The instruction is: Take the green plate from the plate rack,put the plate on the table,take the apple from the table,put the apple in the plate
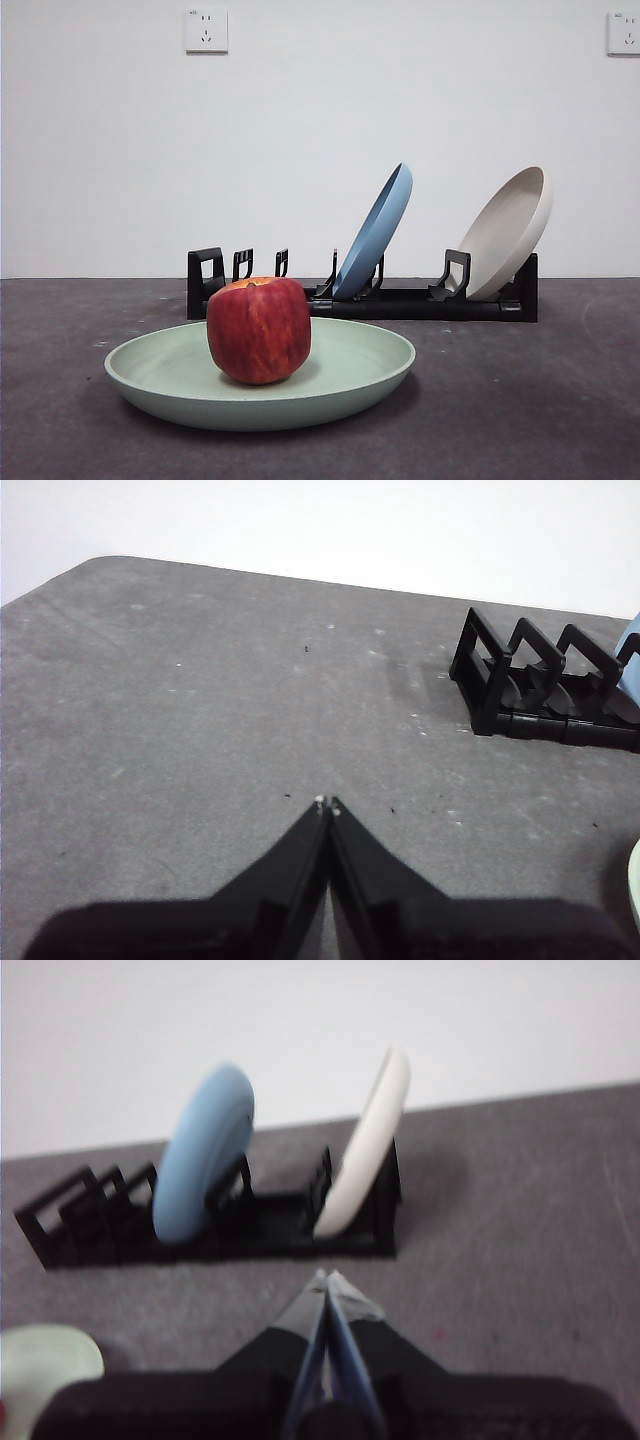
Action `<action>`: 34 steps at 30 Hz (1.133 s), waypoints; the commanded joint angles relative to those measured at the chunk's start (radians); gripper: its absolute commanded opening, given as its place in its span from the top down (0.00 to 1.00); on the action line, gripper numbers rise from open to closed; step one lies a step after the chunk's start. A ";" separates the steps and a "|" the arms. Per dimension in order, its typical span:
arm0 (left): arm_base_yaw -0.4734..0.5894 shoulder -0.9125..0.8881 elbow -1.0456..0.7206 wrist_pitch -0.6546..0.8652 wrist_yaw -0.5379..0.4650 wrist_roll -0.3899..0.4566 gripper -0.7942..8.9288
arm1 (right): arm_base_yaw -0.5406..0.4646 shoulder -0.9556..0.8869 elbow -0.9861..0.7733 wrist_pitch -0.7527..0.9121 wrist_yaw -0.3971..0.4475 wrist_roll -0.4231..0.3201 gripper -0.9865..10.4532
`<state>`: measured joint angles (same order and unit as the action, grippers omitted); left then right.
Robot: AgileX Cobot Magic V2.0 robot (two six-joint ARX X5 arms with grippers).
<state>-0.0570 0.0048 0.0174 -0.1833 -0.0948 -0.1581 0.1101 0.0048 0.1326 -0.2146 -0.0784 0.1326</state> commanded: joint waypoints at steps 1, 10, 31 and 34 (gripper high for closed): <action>0.003 -0.003 -0.013 0.003 -0.004 -0.003 0.92 | -0.003 -0.003 -0.044 0.009 0.000 0.010 0.91; 0.003 -0.003 -0.013 0.003 -0.004 -0.003 0.92 | -0.003 -0.003 -0.106 0.006 -0.001 0.013 0.91; 0.003 -0.003 -0.013 0.003 -0.003 -0.003 0.92 | -0.003 -0.003 -0.116 0.009 0.006 0.016 0.91; 0.003 -0.003 -0.013 0.003 -0.003 -0.003 0.92 | -0.003 -0.003 -0.116 0.009 0.006 0.016 0.91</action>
<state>-0.0570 0.0048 0.0174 -0.1833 -0.0948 -0.1581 0.1097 0.0048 0.0311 -0.2085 -0.0753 0.1394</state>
